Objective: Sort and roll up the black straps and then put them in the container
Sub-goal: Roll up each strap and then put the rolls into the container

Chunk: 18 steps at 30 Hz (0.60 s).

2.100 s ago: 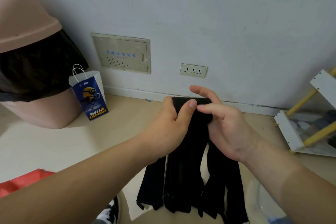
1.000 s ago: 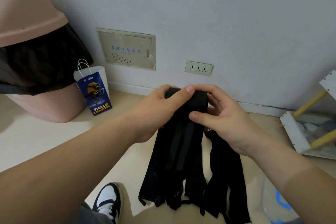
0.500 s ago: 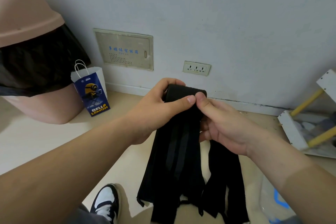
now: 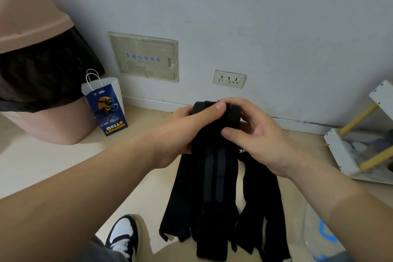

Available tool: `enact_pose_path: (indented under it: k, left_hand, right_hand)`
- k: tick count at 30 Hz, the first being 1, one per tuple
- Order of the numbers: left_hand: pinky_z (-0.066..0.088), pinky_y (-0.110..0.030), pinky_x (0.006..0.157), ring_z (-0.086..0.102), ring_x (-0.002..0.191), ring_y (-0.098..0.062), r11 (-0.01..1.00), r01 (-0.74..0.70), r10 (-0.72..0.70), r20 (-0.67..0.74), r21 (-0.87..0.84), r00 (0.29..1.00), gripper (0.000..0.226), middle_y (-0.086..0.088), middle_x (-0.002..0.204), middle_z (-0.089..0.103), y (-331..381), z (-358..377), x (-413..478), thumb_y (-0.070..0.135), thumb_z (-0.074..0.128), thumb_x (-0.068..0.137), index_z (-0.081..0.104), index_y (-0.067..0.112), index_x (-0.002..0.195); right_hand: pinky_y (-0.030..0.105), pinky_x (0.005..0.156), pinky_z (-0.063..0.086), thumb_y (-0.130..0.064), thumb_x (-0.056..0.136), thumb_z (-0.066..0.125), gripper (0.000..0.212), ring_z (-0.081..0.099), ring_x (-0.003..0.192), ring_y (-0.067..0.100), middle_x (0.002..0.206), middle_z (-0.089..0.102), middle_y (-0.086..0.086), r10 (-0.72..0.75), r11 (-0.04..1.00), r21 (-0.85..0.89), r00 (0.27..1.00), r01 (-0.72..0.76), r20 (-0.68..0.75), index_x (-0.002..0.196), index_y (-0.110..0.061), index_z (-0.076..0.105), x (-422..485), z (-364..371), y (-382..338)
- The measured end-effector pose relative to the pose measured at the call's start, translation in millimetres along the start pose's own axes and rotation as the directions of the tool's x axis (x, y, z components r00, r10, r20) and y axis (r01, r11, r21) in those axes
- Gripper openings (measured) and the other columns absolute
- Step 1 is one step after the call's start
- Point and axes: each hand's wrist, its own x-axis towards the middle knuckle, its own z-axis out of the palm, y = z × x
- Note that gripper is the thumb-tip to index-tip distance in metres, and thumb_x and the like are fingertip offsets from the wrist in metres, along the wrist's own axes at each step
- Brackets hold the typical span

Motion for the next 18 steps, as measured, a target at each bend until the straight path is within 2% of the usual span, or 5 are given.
enact_pose_path:
  k: [4,7,9,13,18]
  left_hand:
    - [0.059,-0.048,0.101,0.076,0.111,-0.020,0.993,-0.112,0.107,-0.097,-0.044,0.990,0.057,0.001,0.119,0.078,-4.6,-2.7,5.7,0.041,0.083,0.079,0.062,0.026,0.130]
    - [0.062,-0.042,0.091,0.075,0.109,-0.020,0.974,-0.221,0.226,-0.101,0.054,0.969,0.059,0.002,0.114,0.076,-9.0,-3.5,7.3,0.031,0.084,0.077,0.056,0.029,0.129]
    - [0.062,-0.037,0.091,0.074,0.108,-0.019,0.949,-0.276,0.289,-0.067,0.152,0.955,0.059,0.000,0.114,0.073,-9.9,-4.0,6.4,0.022,0.087,0.082,0.054,0.029,0.130]
    - [0.063,-0.032,0.090,0.072,0.107,-0.015,0.899,-0.319,0.330,0.014,0.301,0.944,0.064,0.000,0.118,0.070,-10.5,-6.9,4.6,0.007,0.090,0.081,0.056,0.029,0.130]
    - [0.062,-0.046,0.096,0.075,0.109,-0.020,0.970,-0.167,0.180,-0.061,0.177,0.982,0.073,0.005,0.125,0.070,-11.9,-9.4,9.0,0.038,0.097,0.061,0.063,0.040,0.126]
  right_hand:
    - [0.040,0.090,0.060,-0.008,0.078,0.078,0.064,0.074,0.110,0.025,0.132,0.068,0.004,0.172,0.942,0.290,0.985,-0.170,0.016,0.136,-0.032,0.067,2.9,-2.1,-8.5]
    - [0.047,0.091,0.060,-0.045,0.090,0.074,0.047,0.075,0.104,0.025,0.124,0.073,0.008,0.316,0.847,0.412,0.941,-0.336,0.120,0.130,-0.021,0.075,3.7,-3.2,-18.0]
    - [0.055,0.102,0.057,-0.062,0.089,0.066,0.059,0.073,0.116,0.033,0.130,0.075,0.011,0.364,0.834,0.383,0.918,-0.398,0.159,0.128,-0.019,0.076,3.0,-3.1,-14.0]
    - [0.041,0.085,0.062,-0.058,0.085,0.069,0.063,0.076,0.110,0.027,0.125,0.077,0.011,0.347,0.889,0.287,0.934,-0.356,0.084,0.130,-0.014,0.072,1.8,0.6,-7.5]
    - [0.043,0.085,0.062,-0.047,0.080,0.073,0.060,0.077,0.108,0.028,0.123,0.078,0.011,0.257,0.928,0.279,0.966,-0.246,-0.004,0.130,-0.014,0.069,2.1,1.8,-4.9]
